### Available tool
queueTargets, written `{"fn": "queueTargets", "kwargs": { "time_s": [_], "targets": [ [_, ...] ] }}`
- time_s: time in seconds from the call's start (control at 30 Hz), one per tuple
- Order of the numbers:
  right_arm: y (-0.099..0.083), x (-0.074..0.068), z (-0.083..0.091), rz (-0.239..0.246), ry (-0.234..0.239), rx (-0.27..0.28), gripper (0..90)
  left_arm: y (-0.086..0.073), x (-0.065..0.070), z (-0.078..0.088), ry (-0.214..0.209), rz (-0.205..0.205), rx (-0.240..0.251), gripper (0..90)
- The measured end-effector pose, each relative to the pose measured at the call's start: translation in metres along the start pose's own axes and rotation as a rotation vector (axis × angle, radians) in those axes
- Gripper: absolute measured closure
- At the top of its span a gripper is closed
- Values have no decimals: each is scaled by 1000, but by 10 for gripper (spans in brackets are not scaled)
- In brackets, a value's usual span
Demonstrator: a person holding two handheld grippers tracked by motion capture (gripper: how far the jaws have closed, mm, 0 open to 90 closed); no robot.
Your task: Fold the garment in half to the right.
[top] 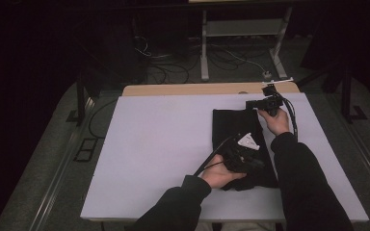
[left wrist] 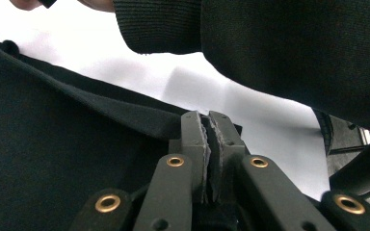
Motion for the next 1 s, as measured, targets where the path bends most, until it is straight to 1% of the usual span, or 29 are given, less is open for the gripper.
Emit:
{"fn": "queueTargets", "kwargs": {
  "time_s": [0.13,0.2,0.23,0.33,0.37,0.4,0.47,0.5,0.53,0.67,0.73,0.8,0.87,0.9,1.0],
  "targets": [
    [-5,5,0,-12,-5,-5,822,1,1,-5,1,-1,-10,850],
    [-6,7,0,-7,-10,-5,797,1,1,-8,5,-1,-16,850],
    [-6,7,0,-5,-13,-4,768,2,1,-9,4,0,-17,850],
    [-7,10,5,-33,-34,6,656,3,2,-11,5,-3,-20,850],
    [-7,12,9,-37,-52,7,626,3,3,-12,4,7,-20,850],
    [-7,13,12,-38,-72,6,599,3,3,-13,4,9,-18,850],
    [-7,16,20,-35,-98,5,535,4,4,-14,3,15,-13,850],
    [-8,17,23,-27,-106,6,527,4,3,-15,3,12,-16,850],
    [-9,18,27,-28,-111,6,505,4,4,-15,4,8,-21,850],
    [-11,23,42,-44,-127,17,336,4,5,-19,6,2,-35,852],
    [-12,23,48,-55,-124,21,261,4,6,-21,7,-1,-41,852],
    [-12,23,54,-50,-125,32,213,6,7,-22,10,-8,-47,853],
    [-12,21,60,-47,-111,45,149,8,7,-24,9,-13,-55,853],
    [-12,20,63,-42,-105,49,134,8,8,-26,9,-15,-57,853],
    [-13,17,70,-36,-87,47,130,10,9,-30,7,-22,-70,854]
  ]
}}
Point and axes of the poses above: each handheld gripper's, and its own axes: z roughly backward along the jaws, y roughly out of its top, x roughly to its right, the point moved 5 cm from there along -z, roughly forward along the jaws, and after that the axes turned 13 degrees about z, right-handed, at the moved point
